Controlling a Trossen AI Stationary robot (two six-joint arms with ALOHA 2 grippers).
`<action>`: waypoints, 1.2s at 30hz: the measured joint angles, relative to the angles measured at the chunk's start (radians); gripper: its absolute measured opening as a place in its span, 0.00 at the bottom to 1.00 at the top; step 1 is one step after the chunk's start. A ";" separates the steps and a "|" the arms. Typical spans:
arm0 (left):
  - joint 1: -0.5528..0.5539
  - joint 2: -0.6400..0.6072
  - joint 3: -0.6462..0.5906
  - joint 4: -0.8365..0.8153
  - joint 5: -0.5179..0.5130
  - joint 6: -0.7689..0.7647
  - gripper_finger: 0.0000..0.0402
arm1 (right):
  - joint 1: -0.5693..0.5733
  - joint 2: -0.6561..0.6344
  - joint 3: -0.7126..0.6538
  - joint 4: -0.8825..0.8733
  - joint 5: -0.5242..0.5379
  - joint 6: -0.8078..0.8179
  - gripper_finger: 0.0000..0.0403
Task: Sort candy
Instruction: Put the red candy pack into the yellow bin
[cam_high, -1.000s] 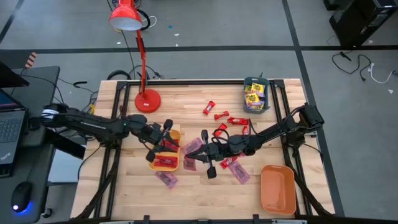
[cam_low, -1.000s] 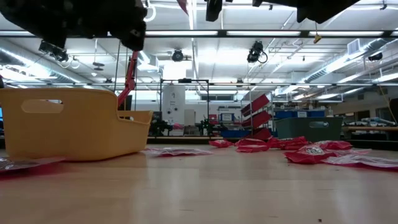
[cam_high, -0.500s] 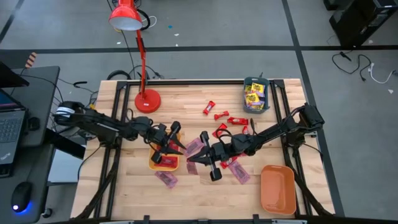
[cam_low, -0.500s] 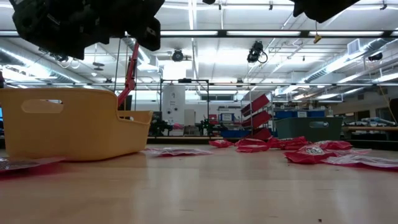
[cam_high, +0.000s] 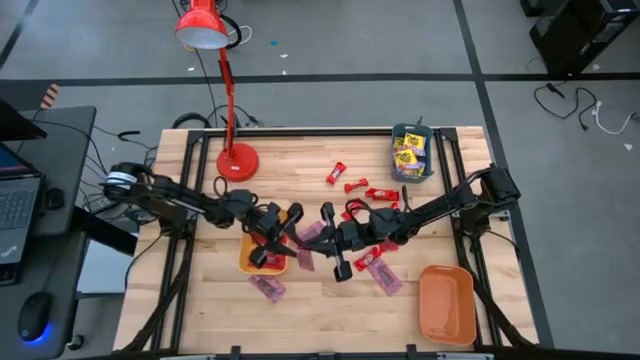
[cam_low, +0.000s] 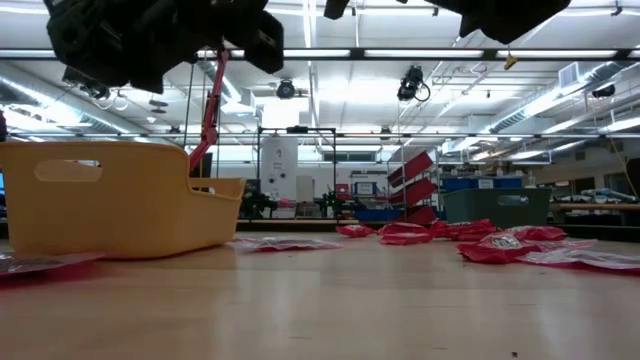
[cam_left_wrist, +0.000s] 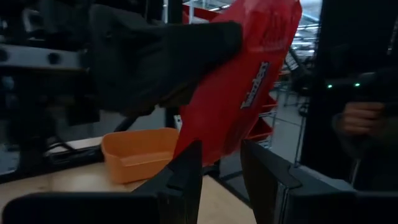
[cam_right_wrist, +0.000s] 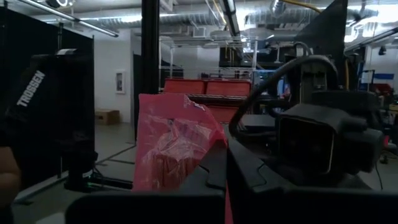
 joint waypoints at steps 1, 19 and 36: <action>0.000 0.008 0.011 0.000 0.017 -0.003 0.28 | -0.001 0.000 0.000 -0.005 0.000 0.000 0.00; 0.012 0.022 0.038 -0.003 0.147 -0.008 0.28 | -0.002 0.000 0.000 0.023 -0.088 -0.006 0.00; 0.017 0.021 0.038 -0.002 0.089 0.033 0.28 | -0.006 0.000 0.000 0.023 -0.088 0.000 0.00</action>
